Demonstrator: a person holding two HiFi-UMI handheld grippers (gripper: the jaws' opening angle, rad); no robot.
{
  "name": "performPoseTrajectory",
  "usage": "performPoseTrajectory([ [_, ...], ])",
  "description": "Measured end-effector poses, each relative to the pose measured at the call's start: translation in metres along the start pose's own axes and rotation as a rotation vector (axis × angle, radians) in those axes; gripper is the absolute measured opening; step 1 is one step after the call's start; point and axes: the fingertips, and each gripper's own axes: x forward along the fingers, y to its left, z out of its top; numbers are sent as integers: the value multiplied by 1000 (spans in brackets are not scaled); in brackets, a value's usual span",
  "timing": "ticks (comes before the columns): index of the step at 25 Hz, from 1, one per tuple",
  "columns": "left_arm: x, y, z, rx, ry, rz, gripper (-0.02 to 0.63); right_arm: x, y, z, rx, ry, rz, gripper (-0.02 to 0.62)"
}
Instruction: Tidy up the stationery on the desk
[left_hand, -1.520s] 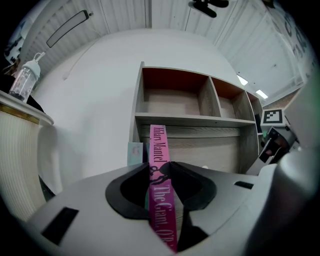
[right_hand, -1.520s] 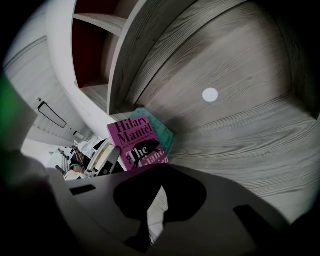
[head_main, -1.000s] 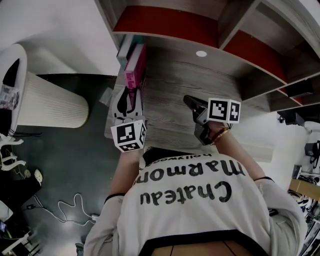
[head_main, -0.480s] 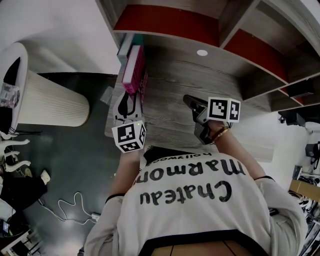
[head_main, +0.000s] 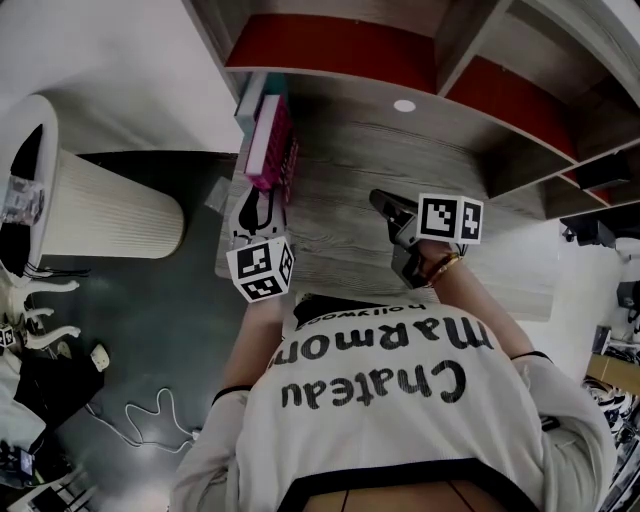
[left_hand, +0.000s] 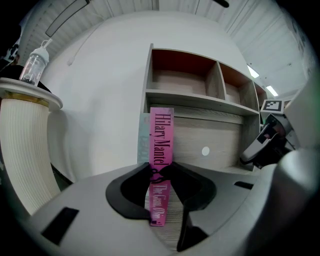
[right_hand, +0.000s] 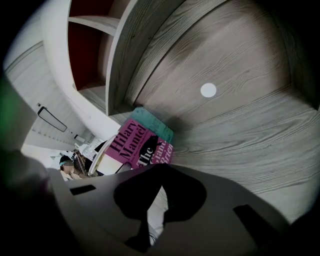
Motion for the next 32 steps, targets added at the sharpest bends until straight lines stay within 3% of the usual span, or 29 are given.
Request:
performPoseTrajectory([
  [32,36,10,6,8,71,-28,141,-19,-9,14,79,-137,-30,14],
])
